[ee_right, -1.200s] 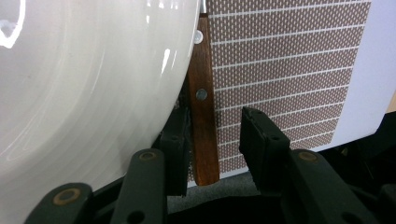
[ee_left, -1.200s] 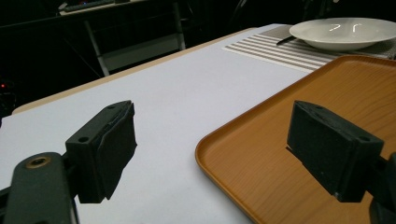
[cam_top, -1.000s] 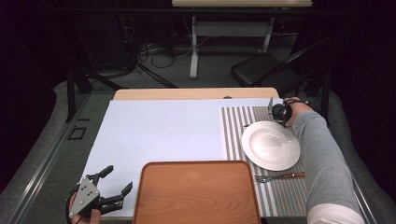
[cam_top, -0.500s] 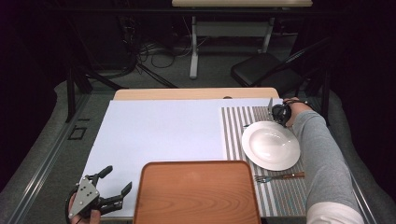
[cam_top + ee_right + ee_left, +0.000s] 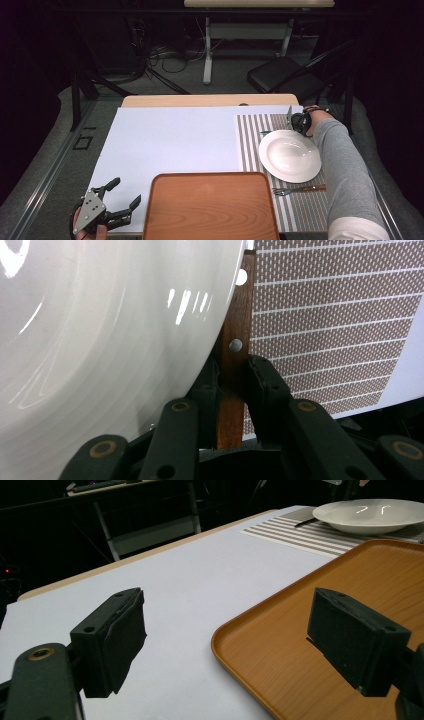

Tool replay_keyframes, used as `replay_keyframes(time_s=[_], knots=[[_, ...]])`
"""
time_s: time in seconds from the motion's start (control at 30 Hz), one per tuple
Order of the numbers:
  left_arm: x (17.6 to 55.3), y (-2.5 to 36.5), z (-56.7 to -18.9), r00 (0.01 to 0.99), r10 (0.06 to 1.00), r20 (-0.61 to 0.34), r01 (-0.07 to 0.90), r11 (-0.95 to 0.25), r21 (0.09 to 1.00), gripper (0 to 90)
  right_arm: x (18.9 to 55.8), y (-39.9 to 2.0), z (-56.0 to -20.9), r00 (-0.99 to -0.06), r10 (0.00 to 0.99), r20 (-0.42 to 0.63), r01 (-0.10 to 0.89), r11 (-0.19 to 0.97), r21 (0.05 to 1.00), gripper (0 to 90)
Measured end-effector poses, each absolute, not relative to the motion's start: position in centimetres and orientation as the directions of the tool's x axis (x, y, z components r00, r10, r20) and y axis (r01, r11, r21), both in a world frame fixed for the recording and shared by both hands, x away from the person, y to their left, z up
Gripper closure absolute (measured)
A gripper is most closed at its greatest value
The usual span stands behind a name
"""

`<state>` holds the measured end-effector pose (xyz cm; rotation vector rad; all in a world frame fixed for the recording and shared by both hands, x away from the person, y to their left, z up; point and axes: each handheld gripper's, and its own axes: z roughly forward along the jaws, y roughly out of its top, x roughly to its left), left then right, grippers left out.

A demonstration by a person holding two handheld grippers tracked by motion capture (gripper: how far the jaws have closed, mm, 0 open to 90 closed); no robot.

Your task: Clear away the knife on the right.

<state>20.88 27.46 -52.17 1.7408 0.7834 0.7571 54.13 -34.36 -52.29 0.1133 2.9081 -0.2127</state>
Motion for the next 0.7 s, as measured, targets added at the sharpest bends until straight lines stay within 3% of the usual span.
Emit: replay_keyframes(time_s=[0.7], knots=[[20.95,27.52,-52.24,0.587,0.800,0.122,0.149,-0.255,0.955,15.7,53.55,-34.79,-52.23,-0.966,0.082,-0.244,0.111,0.988,-0.106,75.5]])
